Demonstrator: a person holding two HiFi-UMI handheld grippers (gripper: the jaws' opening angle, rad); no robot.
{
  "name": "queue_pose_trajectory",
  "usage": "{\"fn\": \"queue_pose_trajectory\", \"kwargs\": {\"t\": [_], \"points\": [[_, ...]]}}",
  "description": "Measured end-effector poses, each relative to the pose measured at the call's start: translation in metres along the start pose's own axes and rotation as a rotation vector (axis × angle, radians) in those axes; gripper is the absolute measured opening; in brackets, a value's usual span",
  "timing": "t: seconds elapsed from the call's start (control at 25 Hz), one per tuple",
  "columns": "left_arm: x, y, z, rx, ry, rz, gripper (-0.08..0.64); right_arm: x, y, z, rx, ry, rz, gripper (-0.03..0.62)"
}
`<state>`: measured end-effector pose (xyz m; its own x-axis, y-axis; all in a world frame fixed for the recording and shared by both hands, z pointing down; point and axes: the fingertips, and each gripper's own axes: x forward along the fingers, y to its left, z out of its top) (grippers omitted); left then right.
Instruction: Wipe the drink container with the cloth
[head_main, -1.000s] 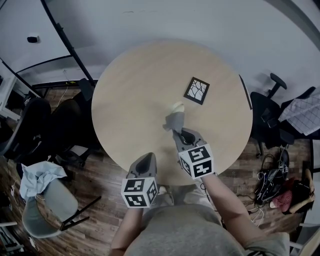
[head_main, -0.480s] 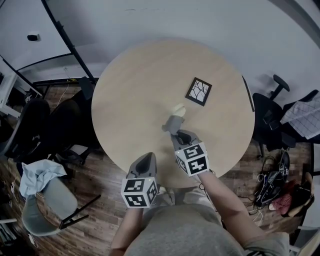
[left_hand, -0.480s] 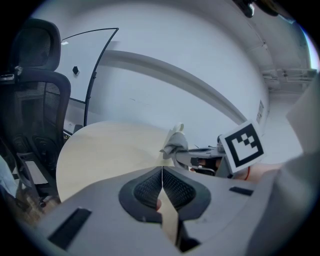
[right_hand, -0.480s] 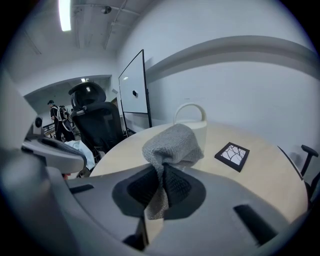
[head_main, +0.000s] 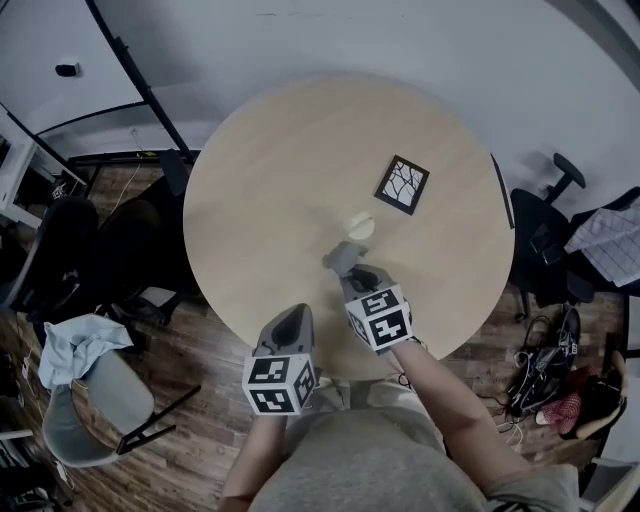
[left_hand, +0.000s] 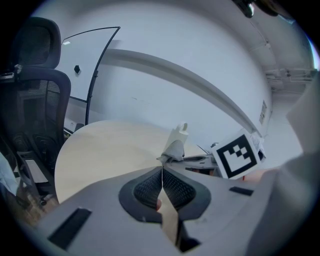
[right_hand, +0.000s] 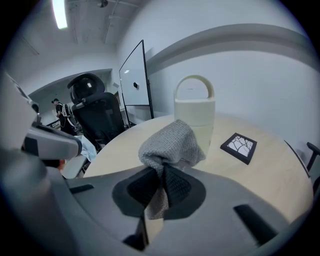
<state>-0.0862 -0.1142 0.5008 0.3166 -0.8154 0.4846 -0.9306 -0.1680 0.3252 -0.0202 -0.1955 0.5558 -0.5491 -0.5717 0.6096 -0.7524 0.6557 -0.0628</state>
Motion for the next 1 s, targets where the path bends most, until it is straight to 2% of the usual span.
{"fn": "queue_pose_trajectory", "kwargs": {"t": [0.48,1.0], "points": [[0.009,0.0,-0.002,-0.01,0.013,0.019,0.003,0.026,-0.002,-0.036,0.006,0.1,0.026,0.012],[0.013,-0.003,-0.004,-0.008,0.019,0.024,0.003,0.043,-0.004,-0.057,0.001,0.158,0.028,0.012]]}}
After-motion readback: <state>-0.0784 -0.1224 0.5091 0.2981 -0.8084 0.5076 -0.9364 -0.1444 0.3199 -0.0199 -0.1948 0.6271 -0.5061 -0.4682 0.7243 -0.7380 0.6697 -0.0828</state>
